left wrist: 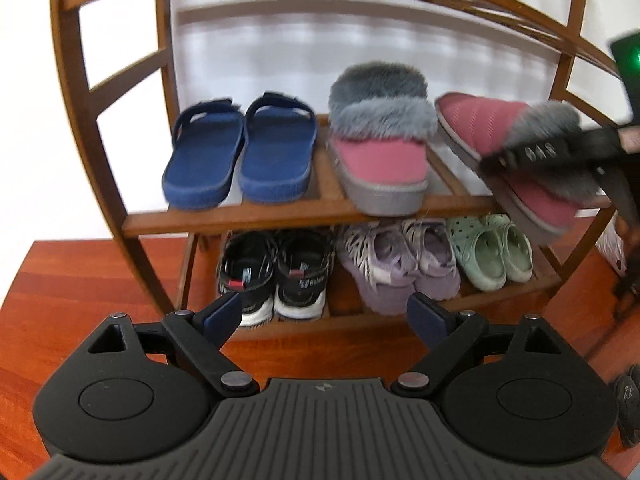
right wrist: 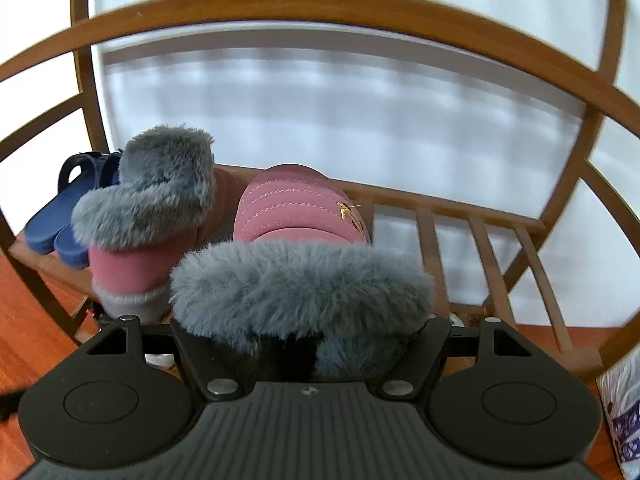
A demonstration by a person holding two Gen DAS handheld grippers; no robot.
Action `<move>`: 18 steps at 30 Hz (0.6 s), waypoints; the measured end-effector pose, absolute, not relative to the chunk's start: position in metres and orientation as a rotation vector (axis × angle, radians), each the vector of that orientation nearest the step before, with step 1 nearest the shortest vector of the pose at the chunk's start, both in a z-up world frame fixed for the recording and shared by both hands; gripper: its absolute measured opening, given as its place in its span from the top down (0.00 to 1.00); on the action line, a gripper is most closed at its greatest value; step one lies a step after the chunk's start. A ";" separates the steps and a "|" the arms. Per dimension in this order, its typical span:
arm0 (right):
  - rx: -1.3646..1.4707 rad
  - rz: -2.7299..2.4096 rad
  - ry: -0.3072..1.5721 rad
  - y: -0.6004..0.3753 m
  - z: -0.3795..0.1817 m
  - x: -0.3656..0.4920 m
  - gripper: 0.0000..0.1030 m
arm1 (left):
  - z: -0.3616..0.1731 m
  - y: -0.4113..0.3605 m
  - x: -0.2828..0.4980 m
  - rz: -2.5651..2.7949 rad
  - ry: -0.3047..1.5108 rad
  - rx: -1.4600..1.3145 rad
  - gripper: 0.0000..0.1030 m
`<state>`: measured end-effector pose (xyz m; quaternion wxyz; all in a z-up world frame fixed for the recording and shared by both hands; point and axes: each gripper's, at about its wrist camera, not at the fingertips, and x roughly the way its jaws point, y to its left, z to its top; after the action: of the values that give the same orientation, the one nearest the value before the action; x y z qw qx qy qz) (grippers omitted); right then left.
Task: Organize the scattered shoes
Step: 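Lower both boots onto the upper shelf beside the slides and open both tools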
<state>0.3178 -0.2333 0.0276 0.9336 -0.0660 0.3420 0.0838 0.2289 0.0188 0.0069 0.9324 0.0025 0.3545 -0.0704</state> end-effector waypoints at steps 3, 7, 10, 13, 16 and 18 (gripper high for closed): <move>-0.158 0.175 0.718 -0.223 0.024 0.335 0.25 | 0.003 0.024 0.228 -0.138 0.736 -0.009 0.12; -0.194 0.168 0.739 -0.210 0.018 0.353 0.25 | 0.001 0.026 0.229 -0.133 0.735 -0.013 0.12; -0.198 0.172 0.737 -0.211 0.019 0.356 0.24 | 0.001 0.024 0.230 -0.137 0.723 -0.020 0.12; -0.228 0.160 0.725 -0.212 0.021 0.355 0.18 | 0.002 0.020 0.231 -0.136 0.719 -0.014 0.12; -0.228 0.175 0.715 -0.213 0.023 0.351 0.14 | 0.003 0.015 0.233 -0.129 0.713 0.000 0.12; -0.241 0.204 0.698 -0.213 0.025 0.341 0.12 | 0.005 0.012 0.234 -0.125 0.705 0.006 0.12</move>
<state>0.3412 -0.2133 0.0248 0.9276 -0.1173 0.3404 0.0995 0.2336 0.0115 0.0055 0.9366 0.0032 0.3450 -0.0613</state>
